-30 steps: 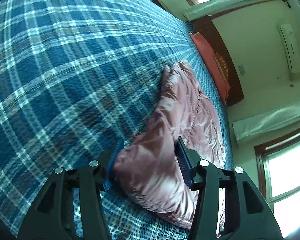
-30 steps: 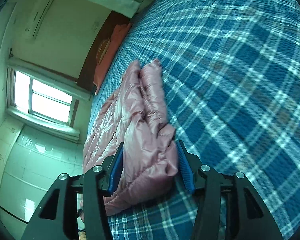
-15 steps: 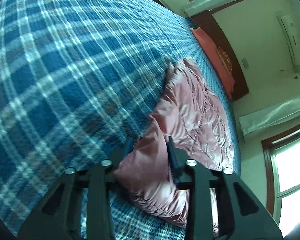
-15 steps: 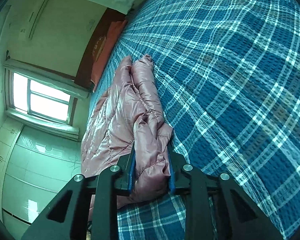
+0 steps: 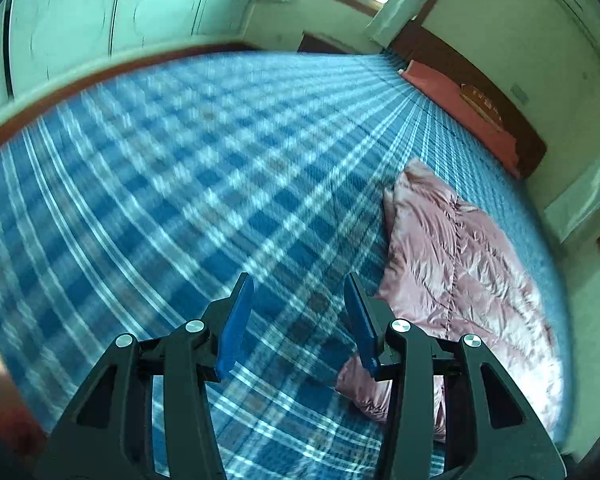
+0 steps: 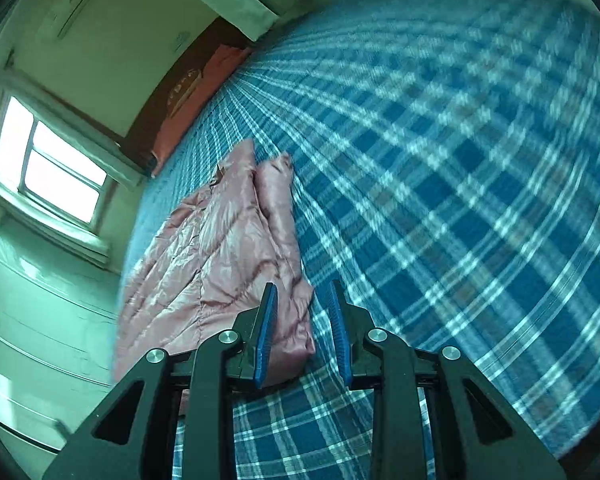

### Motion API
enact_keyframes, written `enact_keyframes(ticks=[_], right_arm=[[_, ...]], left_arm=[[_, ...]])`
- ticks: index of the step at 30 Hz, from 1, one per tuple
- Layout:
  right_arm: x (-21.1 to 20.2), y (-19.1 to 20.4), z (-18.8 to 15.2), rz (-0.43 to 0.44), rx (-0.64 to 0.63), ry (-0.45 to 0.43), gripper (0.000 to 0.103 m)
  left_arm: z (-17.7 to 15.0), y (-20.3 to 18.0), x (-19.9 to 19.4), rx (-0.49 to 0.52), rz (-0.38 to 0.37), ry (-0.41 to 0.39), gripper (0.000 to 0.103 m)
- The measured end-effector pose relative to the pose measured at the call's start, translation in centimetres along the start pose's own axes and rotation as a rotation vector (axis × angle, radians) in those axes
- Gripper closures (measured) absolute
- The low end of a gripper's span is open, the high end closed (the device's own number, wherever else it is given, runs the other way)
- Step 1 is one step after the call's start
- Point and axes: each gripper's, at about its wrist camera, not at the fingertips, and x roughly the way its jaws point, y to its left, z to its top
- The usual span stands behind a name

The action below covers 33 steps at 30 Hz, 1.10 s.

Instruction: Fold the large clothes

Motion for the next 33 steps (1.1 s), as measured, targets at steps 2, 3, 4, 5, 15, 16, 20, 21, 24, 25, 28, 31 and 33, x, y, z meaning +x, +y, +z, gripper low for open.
enact_keyframes(ticks=[2, 3, 4, 5, 15, 16, 20, 21, 24, 25, 28, 31, 33], right_arm=[[-0.2, 1.6, 0.3, -0.036, -0.058, -0.012, 0.076], [-0.2, 2.7, 0.5, -0.048, -0.096, -0.014, 0.076], [-0.2, 3.4, 0.5, -0.056, -0.123, -0.015, 0.076], [-0.1, 4.6, 0.4, -0.067, -0.166, -0.017, 0.076], [4.8, 16.2, -3.3, -0.044, -0.484, 0.078, 0.076], [5.3, 17.4, -3.9, -0.037, -0.518, 0.084, 0.076], [7.2, 20.0, -4.9, -0.018, -0.562, 0.110, 0.076], [7.8, 20.3, -5.1, -0.014, -0.566, 0.116, 0.076], [9.1, 21.2, -6.2, -0.034, -0.595, 0.123, 0.076], [9.6, 21.4, -6.6, -0.048, -0.609, 0.126, 0.076], [11.4, 21.7, -7.4, -0.079, -0.632, 0.153, 0.076], [13.8, 20.9, -8.3, -0.106, -0.656, 0.195, 0.076], [14.3, 20.6, -8.2, -0.107, -0.643, 0.209, 0.076]], left_arm=[[0.4, -1.7, -1.2, 0.082, 0.025, -0.040, 0.057], [0.5, -2.9, -1.8, 0.129, 0.037, -0.058, 0.055], [0.6, -4.0, -2.2, 0.165, 0.040, -0.071, 0.055], [0.5, -5.0, -2.4, 0.198, 0.044, -0.080, 0.055], [-2.6, -15.8, -0.4, 0.415, -0.036, -0.016, 0.055], [-3.0, -16.6, -0.1, 0.425, -0.041, -0.009, 0.055], [-4.7, -19.0, 1.3, 0.458, -0.056, 0.028, 0.055], [-5.1, -19.4, 1.8, 0.464, -0.054, 0.034, 0.055], [-6.1, -20.2, 3.1, 0.486, -0.026, 0.051, 0.055], [-6.2, -20.2, 3.7, 0.492, -0.018, 0.059, 0.055], [-7.2, -20.1, 5.5, 0.511, 0.008, 0.090, 0.055], [-7.8, -20.0, 6.7, 0.531, 0.025, 0.104, 0.056], [-7.7, -20.2, 6.8, 0.547, 0.034, 0.108, 0.057]])
